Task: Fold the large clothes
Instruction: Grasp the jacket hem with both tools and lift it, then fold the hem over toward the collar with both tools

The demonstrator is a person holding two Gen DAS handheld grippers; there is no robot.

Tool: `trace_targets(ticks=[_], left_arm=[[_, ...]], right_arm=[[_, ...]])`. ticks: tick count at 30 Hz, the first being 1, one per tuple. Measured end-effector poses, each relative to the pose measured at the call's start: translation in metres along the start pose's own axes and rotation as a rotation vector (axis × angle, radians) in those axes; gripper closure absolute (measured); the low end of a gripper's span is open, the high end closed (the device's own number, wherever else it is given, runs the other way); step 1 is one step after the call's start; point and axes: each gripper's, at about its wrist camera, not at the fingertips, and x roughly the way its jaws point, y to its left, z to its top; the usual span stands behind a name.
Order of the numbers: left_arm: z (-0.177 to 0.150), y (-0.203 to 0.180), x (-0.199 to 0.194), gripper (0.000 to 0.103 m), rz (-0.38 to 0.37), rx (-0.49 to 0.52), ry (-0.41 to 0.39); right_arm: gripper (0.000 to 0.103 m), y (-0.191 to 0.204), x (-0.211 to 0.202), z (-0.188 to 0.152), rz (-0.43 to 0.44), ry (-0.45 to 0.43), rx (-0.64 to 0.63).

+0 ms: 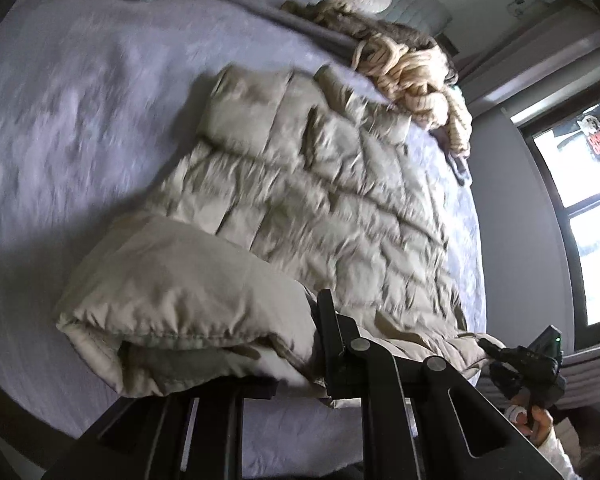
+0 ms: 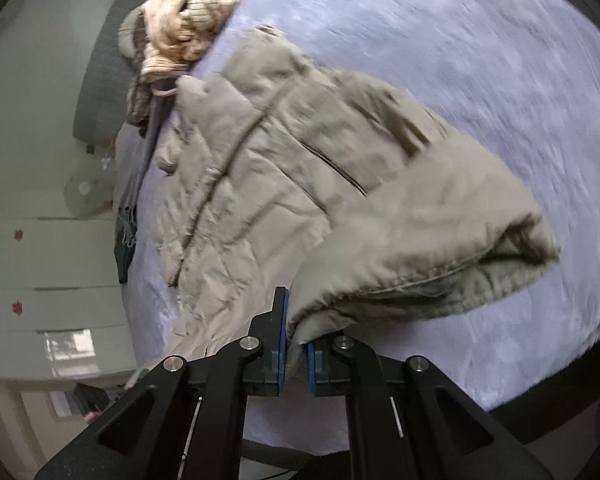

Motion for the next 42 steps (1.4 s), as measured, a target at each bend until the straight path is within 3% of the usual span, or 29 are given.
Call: trace_targets(ticks=[5,11,19,25,30,35,42], left_arm=[[0.04,-0.027,-0.008,0.086,0.012,0.027,-0.089],[0.093,-0.055,-0.003,0.086,0.077,0.04,-0.194],[0.156,-0.068,0.031,0.086,0.146,0.007,-0.272],[0.208,-0.052,0.081,0.086,0.191,0.021,-0.24],[0.239,-0.028,0.139,0.086,0.234,0.037,-0.187],[0.258,-0.004,0.197,0.086,0.264,0.039,-0.13],[0.265,0.01,0.237,0.086,0.284,0.062,-0.122]], right_arm=[[0.096,0.046,-0.011,0.039,-0.002,-0.036,-0.134],[0.096,0.103,-0.012,0.097,0.03,-0.053,-0.28],[0.096,0.16,0.023,0.177,0.023,-0.026,-0.45],[0.096,0.183,0.068,0.223,-0.006,-0.023,-0.487],[0.096,0.18,0.121,0.251,-0.054,-0.023,-0.452],[0.096,0.163,0.17,0.273,-0.114,-0.035,-0.405],[0.096,0.141,0.217,0.29,-0.113,-0.029,-0.326]])
